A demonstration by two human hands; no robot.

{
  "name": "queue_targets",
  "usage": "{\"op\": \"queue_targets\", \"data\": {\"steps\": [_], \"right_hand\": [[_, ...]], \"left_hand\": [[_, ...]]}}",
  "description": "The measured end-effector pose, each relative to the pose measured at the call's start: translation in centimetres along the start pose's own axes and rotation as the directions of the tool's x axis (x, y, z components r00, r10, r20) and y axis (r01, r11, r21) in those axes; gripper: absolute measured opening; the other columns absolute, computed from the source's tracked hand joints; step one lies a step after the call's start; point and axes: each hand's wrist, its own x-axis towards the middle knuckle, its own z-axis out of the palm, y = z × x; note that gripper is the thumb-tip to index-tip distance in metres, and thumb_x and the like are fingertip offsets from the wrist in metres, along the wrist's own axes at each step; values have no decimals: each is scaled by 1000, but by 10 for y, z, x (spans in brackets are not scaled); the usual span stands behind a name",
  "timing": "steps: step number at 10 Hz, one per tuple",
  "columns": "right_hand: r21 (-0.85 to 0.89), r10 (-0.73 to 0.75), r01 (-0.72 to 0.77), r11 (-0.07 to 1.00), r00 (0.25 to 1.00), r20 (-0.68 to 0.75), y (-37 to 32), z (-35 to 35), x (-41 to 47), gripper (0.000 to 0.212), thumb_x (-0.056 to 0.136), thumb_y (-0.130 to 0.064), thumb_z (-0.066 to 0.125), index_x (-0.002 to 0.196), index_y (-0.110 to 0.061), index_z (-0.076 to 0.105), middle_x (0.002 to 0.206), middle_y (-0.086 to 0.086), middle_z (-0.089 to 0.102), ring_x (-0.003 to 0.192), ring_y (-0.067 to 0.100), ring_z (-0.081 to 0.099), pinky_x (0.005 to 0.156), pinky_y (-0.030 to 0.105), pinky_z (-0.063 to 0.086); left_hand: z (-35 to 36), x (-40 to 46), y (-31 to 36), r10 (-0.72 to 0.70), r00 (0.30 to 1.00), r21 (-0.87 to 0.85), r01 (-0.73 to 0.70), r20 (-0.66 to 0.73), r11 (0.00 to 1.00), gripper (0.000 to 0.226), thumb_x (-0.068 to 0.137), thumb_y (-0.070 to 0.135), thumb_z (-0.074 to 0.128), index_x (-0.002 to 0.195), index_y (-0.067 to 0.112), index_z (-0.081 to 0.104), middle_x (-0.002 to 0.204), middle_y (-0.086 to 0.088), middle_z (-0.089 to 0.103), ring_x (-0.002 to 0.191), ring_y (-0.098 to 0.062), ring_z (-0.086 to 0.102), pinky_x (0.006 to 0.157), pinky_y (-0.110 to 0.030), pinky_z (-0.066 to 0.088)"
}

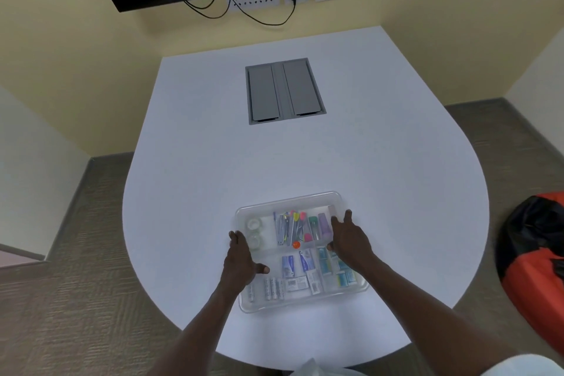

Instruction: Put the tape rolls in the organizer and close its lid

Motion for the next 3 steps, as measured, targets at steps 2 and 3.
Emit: {"op": "queue_targets", "data": {"steps": [2, 3], "right_hand": [[121, 12, -15, 993, 1000, 24, 5, 0, 0, 72, 89, -37, 65, 146, -11, 30, 160, 27, 11, 124, 44, 54, 103, 47, 50], [94, -8, 18, 995, 994, -111, 3, 2, 0, 75, 96, -50, 47, 153, -13, 15, 162, 19, 7, 147, 38, 21, 116, 51, 31]], "left_hand": [[-4, -8, -4, 42, 999, 46, -41, -13, 998, 121, 76, 36, 85, 158, 1, 4, 169, -15, -8, 158, -29, 8, 122, -45, 29], [0, -10, -2, 171, 982, 84, -164, -85, 983, 101, 91, 38, 69, 159, 2, 4, 169, -15, -10, 159, -27, -8, 125, -45, 24]]}}
